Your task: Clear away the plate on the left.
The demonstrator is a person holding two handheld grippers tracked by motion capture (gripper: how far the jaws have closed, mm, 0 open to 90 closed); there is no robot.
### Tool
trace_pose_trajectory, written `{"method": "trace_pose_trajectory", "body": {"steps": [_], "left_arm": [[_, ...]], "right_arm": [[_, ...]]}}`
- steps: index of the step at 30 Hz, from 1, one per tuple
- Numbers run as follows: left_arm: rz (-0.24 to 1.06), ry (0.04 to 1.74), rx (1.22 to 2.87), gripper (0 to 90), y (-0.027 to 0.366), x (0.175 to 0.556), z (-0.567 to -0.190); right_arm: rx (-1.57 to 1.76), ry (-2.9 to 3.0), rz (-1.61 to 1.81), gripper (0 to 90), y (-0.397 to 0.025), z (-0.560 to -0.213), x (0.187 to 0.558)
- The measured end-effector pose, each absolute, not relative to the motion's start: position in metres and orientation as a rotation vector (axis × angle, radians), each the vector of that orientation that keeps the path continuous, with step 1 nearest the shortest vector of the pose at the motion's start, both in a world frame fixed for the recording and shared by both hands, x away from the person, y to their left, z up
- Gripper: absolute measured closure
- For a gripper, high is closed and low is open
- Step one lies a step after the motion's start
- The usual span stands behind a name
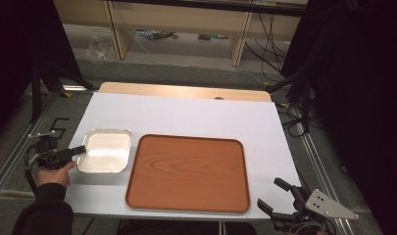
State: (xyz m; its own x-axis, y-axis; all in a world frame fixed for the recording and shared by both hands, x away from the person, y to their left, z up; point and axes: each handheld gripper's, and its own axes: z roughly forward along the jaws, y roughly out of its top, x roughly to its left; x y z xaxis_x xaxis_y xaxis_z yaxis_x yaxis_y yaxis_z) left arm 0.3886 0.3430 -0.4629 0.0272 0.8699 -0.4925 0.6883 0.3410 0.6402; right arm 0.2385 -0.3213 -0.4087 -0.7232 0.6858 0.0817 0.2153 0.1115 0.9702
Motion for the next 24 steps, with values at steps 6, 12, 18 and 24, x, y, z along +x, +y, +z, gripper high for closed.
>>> {"method": "trace_pose_trajectory", "body": {"steps": [6, 12, 18, 24], "left_arm": [[0.25, 1.667, 1.392, 88.3, 0.335, 0.388, -0.455], [0.222, 1.628, 1.423, 88.3, 0.323, 0.388, -0.448], [0.194, 1.585, 1.451, 88.2, 0.307, 0.389, -0.444], [0.186, 1.533, 1.5, 88.2, 0.284, 0.388, -0.437]], "right_arm": [[0.872, 2.012, 1.645, 14.9, -0.321, -0.409, 0.239], [0.874, 2.013, 1.64, 15.0, -0.321, -0.409, 0.239], [0.876, 2.012, 1.641, 15.0, -0.321, -0.409, 0.239], [0.876, 2.007, 1.645, 15.0, -0.322, -0.409, 0.239]]}}
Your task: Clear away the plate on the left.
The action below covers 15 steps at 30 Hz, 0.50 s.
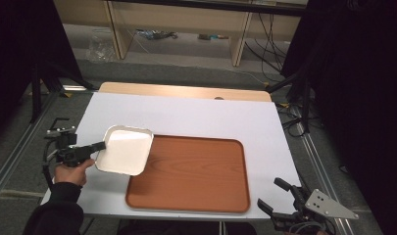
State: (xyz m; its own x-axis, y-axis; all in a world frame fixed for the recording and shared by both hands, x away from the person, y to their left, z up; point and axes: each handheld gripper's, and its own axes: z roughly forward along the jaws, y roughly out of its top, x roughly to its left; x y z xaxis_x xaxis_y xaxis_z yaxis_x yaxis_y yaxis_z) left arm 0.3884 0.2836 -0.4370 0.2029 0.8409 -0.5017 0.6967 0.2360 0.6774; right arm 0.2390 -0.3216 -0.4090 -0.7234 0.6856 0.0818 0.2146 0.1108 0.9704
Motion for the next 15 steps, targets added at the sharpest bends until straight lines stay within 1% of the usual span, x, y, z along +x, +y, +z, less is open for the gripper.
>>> {"method": "trace_pose_trajectory", "body": {"steps": [7, 12, 15], "left_arm": [[0.161, 1.487, 1.557, 88.2, 0.26, 0.39, -0.436], [0.135, 1.465, 1.567, 88.2, 0.248, 0.39, -0.438], [0.125, 1.448, 1.615, 88.2, 0.235, 0.391, -0.442]], "right_arm": [[0.879, 2.007, 1.641, 15.0, -0.322, -0.409, 0.239], [0.88, 2.007, 1.641, 15.0, -0.322, -0.409, 0.239], [0.879, 2.0, 1.654, 15.0, -0.322, -0.409, 0.239]]}}
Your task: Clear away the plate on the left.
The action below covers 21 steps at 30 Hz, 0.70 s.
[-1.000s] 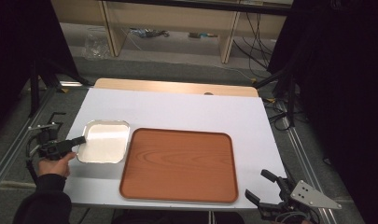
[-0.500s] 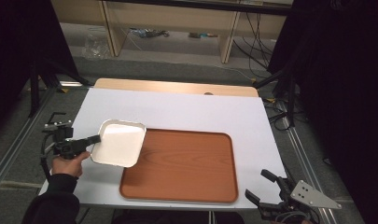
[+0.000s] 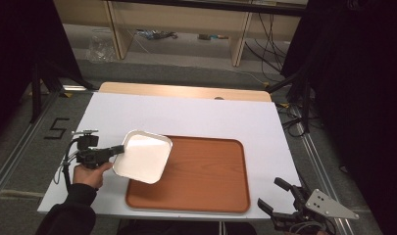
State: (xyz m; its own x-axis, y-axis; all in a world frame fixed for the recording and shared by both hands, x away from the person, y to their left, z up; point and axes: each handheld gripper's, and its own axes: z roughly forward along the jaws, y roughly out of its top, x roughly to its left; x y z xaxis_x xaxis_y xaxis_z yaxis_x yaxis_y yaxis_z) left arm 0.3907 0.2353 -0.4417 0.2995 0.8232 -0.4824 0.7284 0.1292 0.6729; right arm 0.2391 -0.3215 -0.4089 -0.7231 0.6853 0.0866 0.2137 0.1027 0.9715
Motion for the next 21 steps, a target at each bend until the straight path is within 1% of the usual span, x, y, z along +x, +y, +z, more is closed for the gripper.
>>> {"method": "trace_pose_trajectory", "body": {"steps": [21], "left_arm": [[0.073, 1.37, 1.763, 88.1, 0.182, 0.393, -0.453]], "right_arm": [[0.904, 1.986, 1.646, 15.0, -0.321, -0.41, 0.239]]}}
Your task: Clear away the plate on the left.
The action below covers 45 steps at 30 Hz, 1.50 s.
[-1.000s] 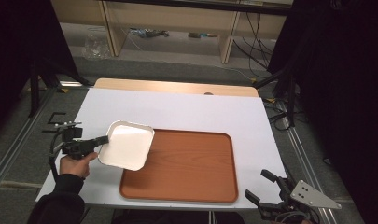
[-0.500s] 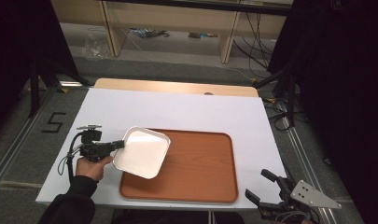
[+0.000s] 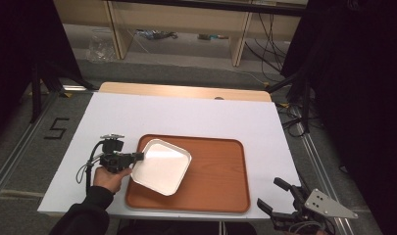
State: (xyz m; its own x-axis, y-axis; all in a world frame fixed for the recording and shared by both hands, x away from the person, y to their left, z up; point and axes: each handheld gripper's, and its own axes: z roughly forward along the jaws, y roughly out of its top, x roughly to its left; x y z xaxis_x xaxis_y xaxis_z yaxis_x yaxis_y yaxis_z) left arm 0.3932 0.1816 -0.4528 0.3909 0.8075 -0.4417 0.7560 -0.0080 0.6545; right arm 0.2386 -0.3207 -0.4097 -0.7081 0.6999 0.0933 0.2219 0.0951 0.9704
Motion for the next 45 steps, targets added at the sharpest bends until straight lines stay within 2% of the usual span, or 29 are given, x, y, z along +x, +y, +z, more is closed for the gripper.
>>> {"method": "trace_pose_trajectory", "body": {"steps": [17, 26, 28, 34, 37, 43, 45], "left_arm": [[0.05, 1.344, 1.915, 88.0, 0.139, 0.399, -0.475], [0.004, 1.331, 1.952, 86.9, 0.131, 0.399, -0.481], [0.0, 1.325, 1.96, 82.4, 0.129, 0.398, -0.482], [-0.009, 1.294, 2.032, 82.8, 0.129, 0.395, -0.484], [-0.003, 1.308, 2.018, 85.9, 0.126, 0.392, -0.483], [-0.005, 1.281, 2.052, 85.1, 0.129, 0.388, -0.482], [-0.015, 1.323, 2.043, 84.3, 0.131, 0.383, -0.481]], "right_arm": [[0.859, 2.002, 1.703, 15.0, -0.319, -0.411, 0.242], [0.9, 1.986, 1.648, 15.0, -0.321, -0.409, 0.239], [0.894, 1.997, 1.653, 15.0, -0.32, -0.41, 0.239], [0.894, 2.001, 1.648, 15.0, -0.321, -0.41, 0.24], [0.883, 1.985, 1.675, 15.0, -0.319, -0.41, 0.241], [0.891, 1.998, 1.651, 15.0, -0.32, -0.409, 0.24], [0.877, 2.014, 1.651, 14.9, -0.32, -0.41, 0.241]]}}
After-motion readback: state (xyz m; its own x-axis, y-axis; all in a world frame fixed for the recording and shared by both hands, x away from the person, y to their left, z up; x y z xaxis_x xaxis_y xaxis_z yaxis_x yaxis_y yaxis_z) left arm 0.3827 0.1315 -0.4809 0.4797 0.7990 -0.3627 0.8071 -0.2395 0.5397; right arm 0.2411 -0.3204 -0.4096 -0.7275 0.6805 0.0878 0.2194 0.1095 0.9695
